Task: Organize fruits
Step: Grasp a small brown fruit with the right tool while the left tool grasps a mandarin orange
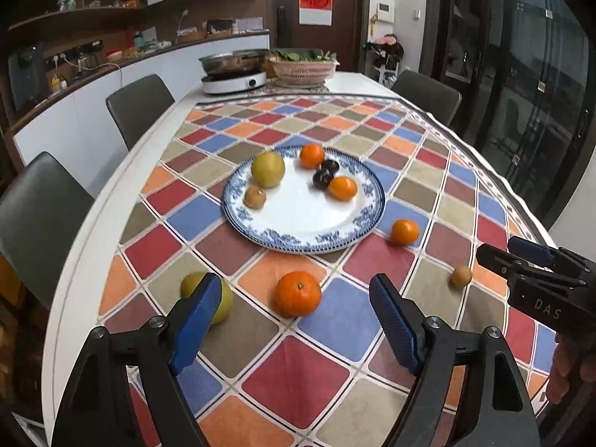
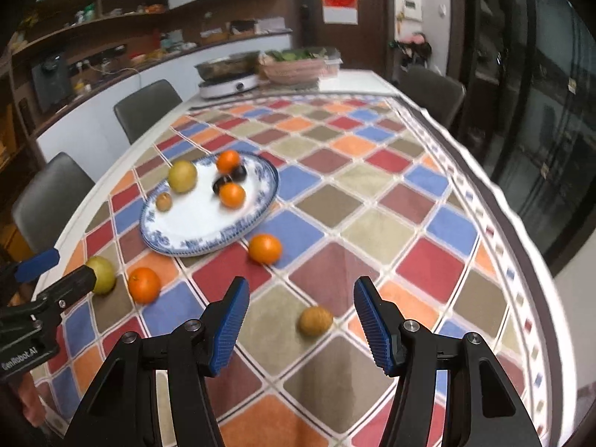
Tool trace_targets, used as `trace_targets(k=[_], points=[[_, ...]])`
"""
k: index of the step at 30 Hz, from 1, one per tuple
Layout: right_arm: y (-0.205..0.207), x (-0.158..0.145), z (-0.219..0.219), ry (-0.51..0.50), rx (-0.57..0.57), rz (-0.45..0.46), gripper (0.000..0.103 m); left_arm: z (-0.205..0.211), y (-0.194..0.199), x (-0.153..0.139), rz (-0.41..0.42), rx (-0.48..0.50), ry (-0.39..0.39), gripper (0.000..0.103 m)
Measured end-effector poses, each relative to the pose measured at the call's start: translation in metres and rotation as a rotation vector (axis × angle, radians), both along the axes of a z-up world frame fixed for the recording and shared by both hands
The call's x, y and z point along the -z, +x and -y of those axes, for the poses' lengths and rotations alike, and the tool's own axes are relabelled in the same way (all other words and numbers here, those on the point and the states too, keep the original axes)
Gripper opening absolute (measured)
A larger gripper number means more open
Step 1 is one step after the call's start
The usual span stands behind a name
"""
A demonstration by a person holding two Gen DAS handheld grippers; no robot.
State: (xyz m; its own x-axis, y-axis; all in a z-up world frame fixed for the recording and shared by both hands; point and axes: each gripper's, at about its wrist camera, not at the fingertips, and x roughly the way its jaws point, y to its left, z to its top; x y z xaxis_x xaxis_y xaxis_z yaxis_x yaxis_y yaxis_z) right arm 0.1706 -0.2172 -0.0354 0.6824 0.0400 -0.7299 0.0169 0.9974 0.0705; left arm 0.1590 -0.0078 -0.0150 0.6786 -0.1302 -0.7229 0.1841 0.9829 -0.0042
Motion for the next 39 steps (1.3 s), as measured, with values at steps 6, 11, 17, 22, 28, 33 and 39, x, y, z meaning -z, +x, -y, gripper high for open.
trace_targets(k=[6,11,17,22,28,33,39], points=[[0.0,0.023,0.013,0.059,0.057,-0.064,0.059,0.005,0.009,0.022,-0.054,-0.006,0.021,0.081],[0.004,0.035,0.02,0.079,0.09,-0.096,0.059,0.008,0.016,0.037,-0.101,-0.018,0.034,0.081],[0.009,0.048,0.02,0.074,0.089,-0.138,0.059,0.007,0.026,0.048,-0.131,-0.027,0.048,0.076],[0.014,0.054,0.015,0.066,0.069,-0.15,0.055,0.006,0.036,0.058,-0.158,-0.024,0.035,0.067],[0.018,0.063,0.014,0.068,0.057,-0.175,0.043,0.01,0.044,0.066,-0.177,-0.008,0.017,0.052],[0.02,0.067,0.013,0.068,0.046,-0.18,0.037,0.01,0.047,0.069,-0.181,-0.01,0.015,0.045],[0.023,0.068,0.01,0.044,0.033,-0.174,0.03,0.009,0.048,0.07,-0.176,-0.007,0.023,0.042]])
